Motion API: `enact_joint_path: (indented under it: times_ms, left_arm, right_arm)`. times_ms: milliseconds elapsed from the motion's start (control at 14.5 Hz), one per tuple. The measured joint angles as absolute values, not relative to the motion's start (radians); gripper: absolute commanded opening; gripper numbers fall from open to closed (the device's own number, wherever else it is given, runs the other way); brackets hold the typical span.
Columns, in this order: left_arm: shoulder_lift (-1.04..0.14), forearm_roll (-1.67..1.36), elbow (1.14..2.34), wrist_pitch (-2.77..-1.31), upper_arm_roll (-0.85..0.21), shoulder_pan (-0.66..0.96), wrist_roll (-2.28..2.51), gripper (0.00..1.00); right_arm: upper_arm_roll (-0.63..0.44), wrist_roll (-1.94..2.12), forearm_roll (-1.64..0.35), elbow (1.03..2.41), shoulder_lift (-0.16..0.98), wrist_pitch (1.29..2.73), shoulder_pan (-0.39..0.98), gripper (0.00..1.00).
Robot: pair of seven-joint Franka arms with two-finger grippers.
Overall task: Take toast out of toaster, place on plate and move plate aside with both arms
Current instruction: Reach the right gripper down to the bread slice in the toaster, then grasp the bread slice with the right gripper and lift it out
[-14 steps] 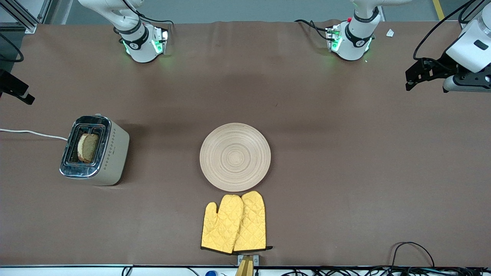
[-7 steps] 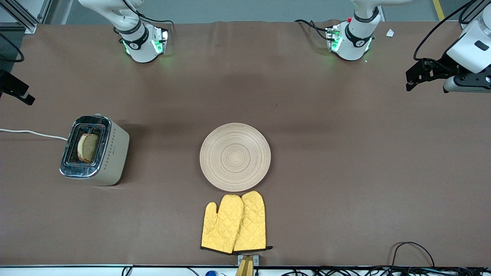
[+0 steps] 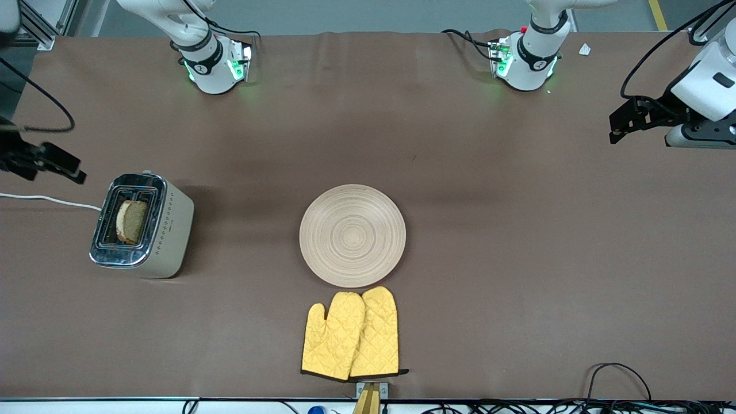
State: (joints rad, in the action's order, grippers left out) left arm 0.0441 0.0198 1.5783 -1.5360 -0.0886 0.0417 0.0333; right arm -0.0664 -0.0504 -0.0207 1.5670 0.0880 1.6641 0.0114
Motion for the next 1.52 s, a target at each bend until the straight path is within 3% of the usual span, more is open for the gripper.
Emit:
enact_joint_path:
  times_ms: [553, 691, 1175, 1521]
  left_arm:
    - [0.04, 0.02, 1.576, -1.536, -0.089, 0.042, 0.033, 1.0]
    - [0.04, 0.02, 1.573, -1.536, -0.088, 0.041, 0.033, 1.0]
    - [0.04, 0.02, 1.559, -1.536, -0.086, 0.039, 0.035, 1.0]
    - [0.039, 0.02, 1.559, -1.536, -0.086, 0.039, 0.035, 1.0]
  right_arm:
    - [-0.076, -0.05, 0.053, 1.8, 0.19, 1.963, 0.004, 1.0]
    - [-0.076, -0.05, 0.06, 1.828, 0.2, 1.988, 0.003, 0.9]
    - [-0.076, -0.049, 0.061, 1.865, 0.215, 2.038, -0.005, 0.81]
    - [-0.076, -0.048, 0.061, 1.877, 0.216, 2.044, -0.008, 0.5]
